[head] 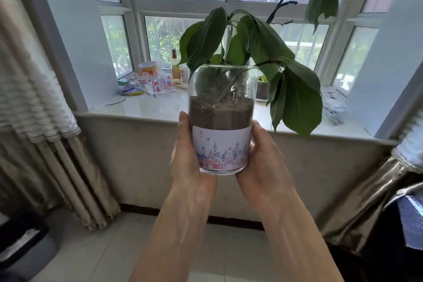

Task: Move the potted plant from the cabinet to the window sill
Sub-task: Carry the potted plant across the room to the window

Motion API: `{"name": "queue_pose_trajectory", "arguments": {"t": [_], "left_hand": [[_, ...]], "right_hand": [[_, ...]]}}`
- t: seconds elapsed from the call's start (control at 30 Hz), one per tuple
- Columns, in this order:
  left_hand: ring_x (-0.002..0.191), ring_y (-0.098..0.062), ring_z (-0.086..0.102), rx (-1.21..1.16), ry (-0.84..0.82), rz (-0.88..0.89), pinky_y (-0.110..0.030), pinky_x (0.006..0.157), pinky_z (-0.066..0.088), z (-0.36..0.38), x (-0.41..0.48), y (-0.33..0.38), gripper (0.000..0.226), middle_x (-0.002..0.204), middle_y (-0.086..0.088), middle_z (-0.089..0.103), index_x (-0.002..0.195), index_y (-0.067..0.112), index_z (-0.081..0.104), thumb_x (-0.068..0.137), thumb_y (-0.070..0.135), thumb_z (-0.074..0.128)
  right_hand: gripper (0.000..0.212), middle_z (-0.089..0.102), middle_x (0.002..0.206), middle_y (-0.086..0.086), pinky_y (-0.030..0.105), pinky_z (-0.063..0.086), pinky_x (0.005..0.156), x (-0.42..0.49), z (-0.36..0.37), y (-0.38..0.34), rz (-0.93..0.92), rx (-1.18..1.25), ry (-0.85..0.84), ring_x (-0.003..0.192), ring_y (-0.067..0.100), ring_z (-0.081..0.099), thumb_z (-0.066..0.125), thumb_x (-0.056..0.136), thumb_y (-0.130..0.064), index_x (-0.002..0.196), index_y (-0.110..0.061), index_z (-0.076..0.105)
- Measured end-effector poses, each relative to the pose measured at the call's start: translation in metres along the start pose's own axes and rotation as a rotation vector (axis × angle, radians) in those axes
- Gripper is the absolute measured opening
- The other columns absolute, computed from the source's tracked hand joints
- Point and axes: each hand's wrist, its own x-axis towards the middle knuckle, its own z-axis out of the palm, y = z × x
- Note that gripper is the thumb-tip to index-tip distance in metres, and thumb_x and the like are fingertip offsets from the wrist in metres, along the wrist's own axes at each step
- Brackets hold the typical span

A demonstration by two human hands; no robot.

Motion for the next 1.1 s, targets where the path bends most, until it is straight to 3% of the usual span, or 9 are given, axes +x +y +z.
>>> {"name": "queue_pose_trajectory", "arguments": {"t": [0.3, 0.43, 0.53, 0.67, 0.8, 0.97, 1.1], "left_hand": [[0.131, -0.043, 0.061, 0.018, 0.007, -0.012, -0.063, 0.108, 0.045, -0.012, 0.042, 0.011, 0.066, 0.140, -0.021, 0.067, 0.142, 0.012, 0.061, 0.097, 0.058, 0.048], [0.130, -0.045, 0.061, 0.025, 0.044, 0.018, -0.066, 0.111, 0.042, -0.010, 0.062, 0.014, 0.063, 0.141, -0.020, 0.066, 0.139, 0.013, 0.063, 0.095, 0.057, 0.052], [0.117, -0.037, 0.068, 0.094, 0.070, 0.061, -0.059, 0.104, 0.050, -0.006, 0.080, 0.018, 0.055, 0.142, -0.010, 0.065, 0.126, 0.015, 0.068, 0.095, 0.057, 0.050], [0.114, -0.031, 0.072, 0.149, 0.076, 0.123, -0.052, 0.102, 0.056, 0.006, 0.103, 0.021, 0.054, 0.124, -0.010, 0.076, 0.134, 0.027, 0.064, 0.092, 0.058, 0.053], [0.128, -0.040, 0.064, 0.145, 0.096, 0.187, -0.061, 0.112, 0.045, 0.011, 0.124, 0.023, 0.066, 0.137, -0.017, 0.070, 0.139, 0.014, 0.064, 0.089, 0.055, 0.055], [0.125, -0.037, 0.067, 0.148, 0.146, 0.235, -0.060, 0.111, 0.047, 0.009, 0.138, 0.026, 0.074, 0.134, -0.015, 0.072, 0.135, 0.014, 0.067, 0.073, 0.054, 0.062], [0.126, -0.039, 0.066, 0.144, 0.125, 0.224, -0.060, 0.109, 0.048, 0.002, 0.149, 0.036, 0.078, 0.135, -0.017, 0.071, 0.137, 0.013, 0.065, 0.071, 0.054, 0.063]], "right_hand": [[0.049, 0.076, 0.133, 0.007, 0.049, 0.047, 0.115, 0.038, 0.003, 0.013, 0.024, 0.008, -0.008, 0.129, 0.024, 0.068, 0.038, 0.108, -0.038, 0.137, -0.012, 0.067], [0.046, 0.080, 0.124, 0.004, 0.049, 0.051, 0.111, 0.061, -0.001, 0.014, 0.036, 0.018, -0.050, 0.121, 0.023, 0.073, 0.037, 0.108, -0.040, 0.124, -0.018, 0.074], [0.047, 0.078, 0.128, 0.005, 0.052, 0.047, 0.115, 0.083, 0.000, 0.010, 0.038, 0.018, -0.078, 0.125, 0.024, 0.071, 0.038, 0.108, -0.042, 0.129, -0.018, 0.072], [0.049, 0.076, 0.133, 0.005, 0.054, 0.044, 0.117, 0.114, 0.001, 0.001, 0.026, 0.043, -0.148, 0.128, 0.025, 0.068, 0.036, 0.108, -0.043, 0.134, -0.018, 0.070], [0.049, 0.076, 0.134, 0.006, 0.054, 0.043, 0.118, 0.142, -0.001, -0.002, 0.035, 0.057, -0.197, 0.129, 0.026, 0.068, 0.036, 0.108, -0.042, 0.134, -0.018, 0.069], [0.050, 0.075, 0.134, 0.007, 0.054, 0.043, 0.118, 0.163, 0.001, 0.000, 0.067, 0.049, -0.225, 0.130, 0.026, 0.067, 0.036, 0.108, -0.041, 0.138, -0.016, 0.067], [0.046, 0.078, 0.128, 0.005, 0.053, 0.044, 0.117, 0.174, 0.008, 0.005, 0.075, 0.013, -0.226, 0.126, 0.024, 0.070, 0.038, 0.107, -0.043, 0.123, -0.020, 0.075]]}}
